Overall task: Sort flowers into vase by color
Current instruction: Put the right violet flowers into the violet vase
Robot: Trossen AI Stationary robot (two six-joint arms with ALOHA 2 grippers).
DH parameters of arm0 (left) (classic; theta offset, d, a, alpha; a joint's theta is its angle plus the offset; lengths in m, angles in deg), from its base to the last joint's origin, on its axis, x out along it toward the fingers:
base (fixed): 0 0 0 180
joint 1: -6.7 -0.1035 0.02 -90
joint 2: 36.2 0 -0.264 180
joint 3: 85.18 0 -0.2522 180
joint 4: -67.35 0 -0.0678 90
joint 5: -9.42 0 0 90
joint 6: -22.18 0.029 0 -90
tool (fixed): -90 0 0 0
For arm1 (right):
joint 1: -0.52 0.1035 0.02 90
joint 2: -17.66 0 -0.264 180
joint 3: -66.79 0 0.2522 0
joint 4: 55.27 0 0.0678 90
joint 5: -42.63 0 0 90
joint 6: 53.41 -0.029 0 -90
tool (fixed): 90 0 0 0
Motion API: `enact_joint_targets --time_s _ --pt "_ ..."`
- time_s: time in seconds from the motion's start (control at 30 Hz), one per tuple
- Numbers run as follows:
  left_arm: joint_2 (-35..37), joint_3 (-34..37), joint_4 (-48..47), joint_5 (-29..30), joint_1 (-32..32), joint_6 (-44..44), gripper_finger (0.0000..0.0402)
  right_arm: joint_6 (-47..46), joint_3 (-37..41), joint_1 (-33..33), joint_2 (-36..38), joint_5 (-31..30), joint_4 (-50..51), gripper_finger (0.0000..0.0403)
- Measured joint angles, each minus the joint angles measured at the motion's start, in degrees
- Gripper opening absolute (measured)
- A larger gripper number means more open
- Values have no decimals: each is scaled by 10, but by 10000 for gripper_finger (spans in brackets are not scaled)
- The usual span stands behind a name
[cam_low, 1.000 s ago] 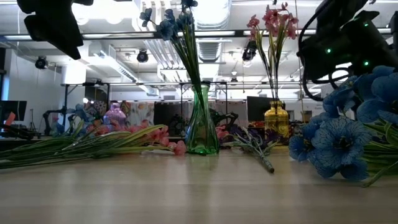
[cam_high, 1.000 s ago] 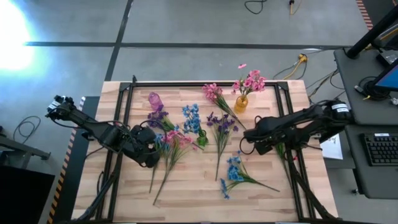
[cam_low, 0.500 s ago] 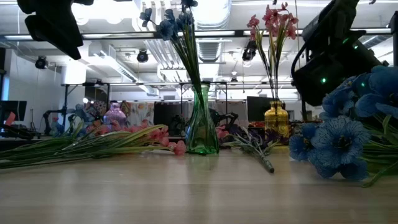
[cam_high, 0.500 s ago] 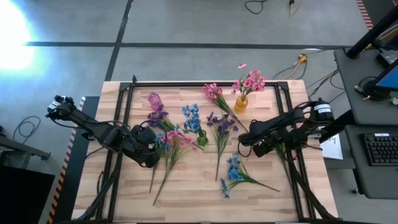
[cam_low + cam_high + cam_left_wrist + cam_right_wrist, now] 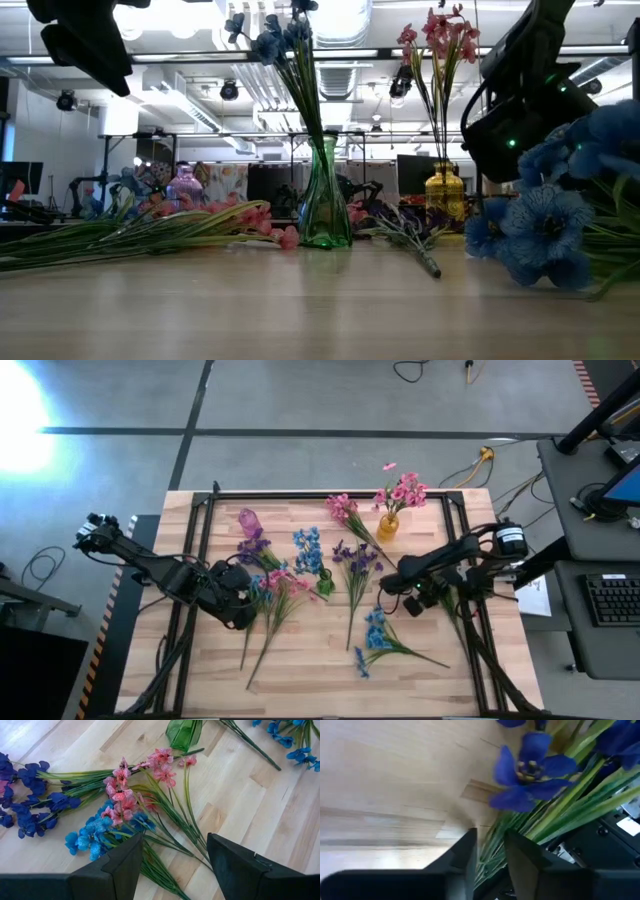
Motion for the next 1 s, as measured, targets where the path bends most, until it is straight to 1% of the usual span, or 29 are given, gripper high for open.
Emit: enact_joint_targets --time_s 0.13,0.23,0.43,0.67,0.77,0.83,0.9,1.0 --pt "0 0 0 0 0 0 210 5 -7 0 23 0 2 37" --pt "0 0 0 0 0 0 210 7 -21 0 45 0 2 14" --pt "0 0 0 0 0 0 210 13 -64 1 91 -2 -11 13" --pt "0 0 0 0 0 0 210 25 -111 1 126 -31 -31 13" --pt "0 0 0 0 0 0 210 28 -121 1 131 -31 -35 17" --pt "0 0 0 0 0 0 210 34 -123 1 131 -31 -39 29" --pt "0 0 0 0 0 0 210 36 -123 1 130 -31 -41 48" --pt "0 0 0 0 0 0 210 44 -117 1 130 -31 -41 89"
